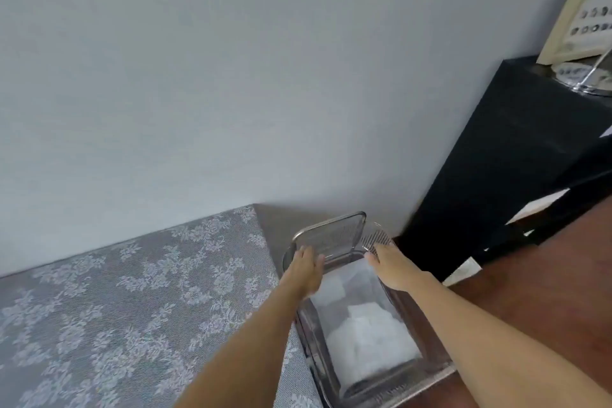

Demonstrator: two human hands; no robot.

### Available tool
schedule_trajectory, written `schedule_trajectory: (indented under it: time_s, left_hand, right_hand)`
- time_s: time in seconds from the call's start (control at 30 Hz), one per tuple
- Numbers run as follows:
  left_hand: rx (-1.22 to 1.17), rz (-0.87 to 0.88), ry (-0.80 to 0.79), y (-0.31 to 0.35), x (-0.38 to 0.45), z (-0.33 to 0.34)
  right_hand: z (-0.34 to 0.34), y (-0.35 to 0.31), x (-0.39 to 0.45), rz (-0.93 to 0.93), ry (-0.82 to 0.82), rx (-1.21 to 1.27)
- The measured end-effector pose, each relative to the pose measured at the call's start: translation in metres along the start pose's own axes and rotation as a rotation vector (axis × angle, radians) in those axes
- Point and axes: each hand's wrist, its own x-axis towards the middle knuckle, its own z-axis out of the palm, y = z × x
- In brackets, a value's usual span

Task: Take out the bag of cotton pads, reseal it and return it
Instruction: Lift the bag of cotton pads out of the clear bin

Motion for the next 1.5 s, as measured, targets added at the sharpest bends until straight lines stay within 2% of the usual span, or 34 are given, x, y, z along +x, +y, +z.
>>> schedule_trajectory:
  time_s: [0.17, 0.33, 0.5, 0.67, 0.77, 0.93, 1.13, 1.2, 1.27, 1.37, 1.5]
  left_hand:
    - [-0.154, -0.311, -0.054, -0.016, 0.025, 0.05]
    - [-0.409, -0.575, -0.098, -0.033, 0.046, 0.081]
    - [-0.671, -0.711, -0.058, -0.04, 0.055, 0.09]
    - [-0.962, -0.753, -0.089, -0.04, 0.046, 0.077]
    - [-1.082, -0.722, -0.17, -0.03, 0.028, 0.059]
    - [-1.005, -0.571, -0.269, -0.001, -0.01, 0.028]
    - [-0.739, -0.173, -0.217, 0.035, -0.073, -0.033]
    - [-0.721, -0.044, -0.164, 0.038, -0.098, -0.065]
    - [-0.684, 0.015, -0.081, 0.038, -0.126, -0.1]
    - [-0.611, 0.009, 0.004, 0.021, -0.168, -0.149]
    - [-0.589, -0.002, 0.005, -0.022, -0.226, -0.19]
  right_hand:
    - [0.046, 0.036, 0.032, 0.091, -0.075, 0.058]
    - [0.08, 0.057, 0.055, 0.189, -0.102, 0.122]
    - [0.1, 0.057, 0.067, 0.34, -0.01, 0.393]
    - [0.094, 0.046, 0.061, 0.436, 0.082, 0.682]
    - [0.082, 0.038, 0.046, 0.454, 0.147, 0.796]
    - [0.055, 0.02, 0.01, 0.548, 0.268, 1.024]
    - [-0.006, -0.038, -0.045, 0.531, 0.368, 1.192]
    - [-0.03, -0.071, -0.067, 0.473, 0.392, 1.225]
    - [-0.049, -0.108, -0.088, 0.338, 0.438, 1.24]
    - [-0.058, -0.166, -0.117, 0.151, 0.467, 1.31]
    - [-0.039, -0.235, -0.146, 0.113, 0.398, 1.298]
